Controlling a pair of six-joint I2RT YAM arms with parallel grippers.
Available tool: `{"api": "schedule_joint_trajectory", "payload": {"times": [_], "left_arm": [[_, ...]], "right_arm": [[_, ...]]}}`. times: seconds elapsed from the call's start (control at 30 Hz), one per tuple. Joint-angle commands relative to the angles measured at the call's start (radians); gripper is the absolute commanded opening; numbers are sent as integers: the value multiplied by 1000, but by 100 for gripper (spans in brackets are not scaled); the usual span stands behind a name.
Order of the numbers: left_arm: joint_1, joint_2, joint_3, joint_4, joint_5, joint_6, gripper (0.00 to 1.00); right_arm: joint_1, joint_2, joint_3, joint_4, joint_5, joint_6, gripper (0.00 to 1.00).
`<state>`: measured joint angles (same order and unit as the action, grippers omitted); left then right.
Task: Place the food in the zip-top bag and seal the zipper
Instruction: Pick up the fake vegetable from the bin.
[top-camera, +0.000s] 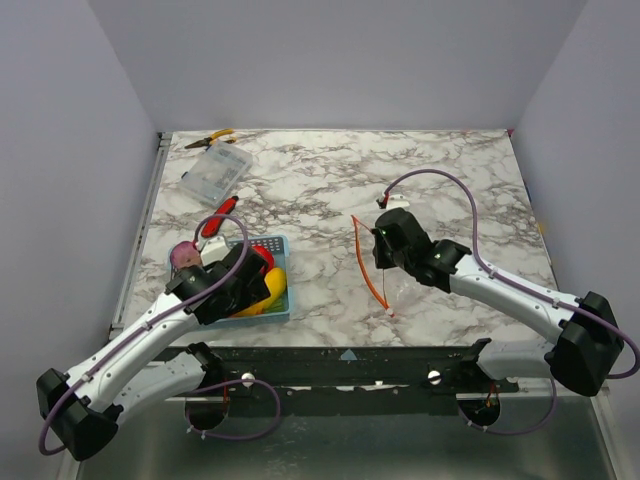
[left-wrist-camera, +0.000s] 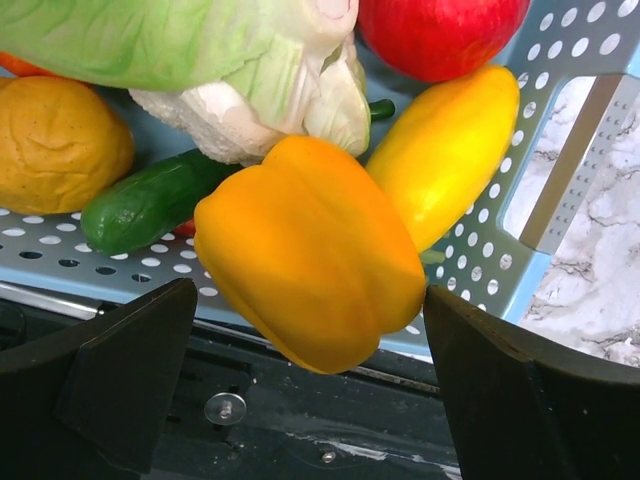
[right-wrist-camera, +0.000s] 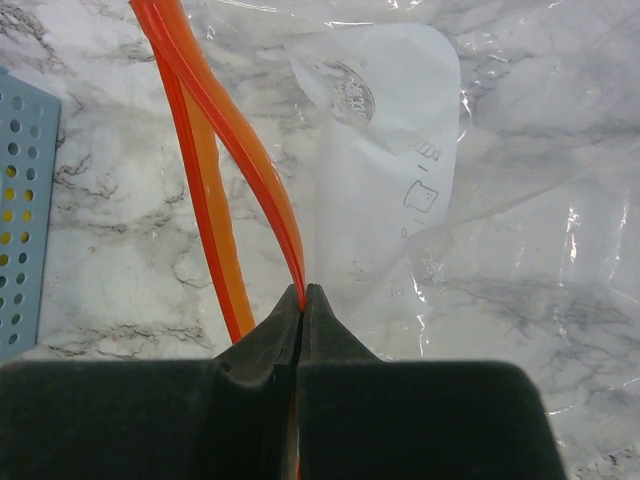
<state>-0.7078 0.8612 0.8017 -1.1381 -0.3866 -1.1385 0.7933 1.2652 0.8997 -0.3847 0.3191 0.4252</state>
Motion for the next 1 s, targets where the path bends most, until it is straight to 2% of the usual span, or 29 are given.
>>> {"api": "schedule_joint_trajectory", "payload": {"times": [0.0,0.23,0.43,0.57,0.77,0.87,0.97], "left_arm": [[6,18,-8,41,-44,9,98],[8,67,-9,40,-50,13,98],[7,43,-16,54,-67,30,85],[8,4,-15,69,-70,70,71],[7,-49,4,81,-75,135,37],[8,-76,41,86,-76,190,26],[7,-113,86,121,-38,307,19]], "right_arm": [[4,2,-11,22,-21,-6,1],[4,22,-10,33,-33,-9,1],[4,19,-7,31,-35,-11,1],[4,13,-1,27,-39,-11,1],[4,9,-6,33,-42,-14,1],[5,14,-8,34,-45,-12,1],[5,15,-10,35,-49,-11,1]]}}
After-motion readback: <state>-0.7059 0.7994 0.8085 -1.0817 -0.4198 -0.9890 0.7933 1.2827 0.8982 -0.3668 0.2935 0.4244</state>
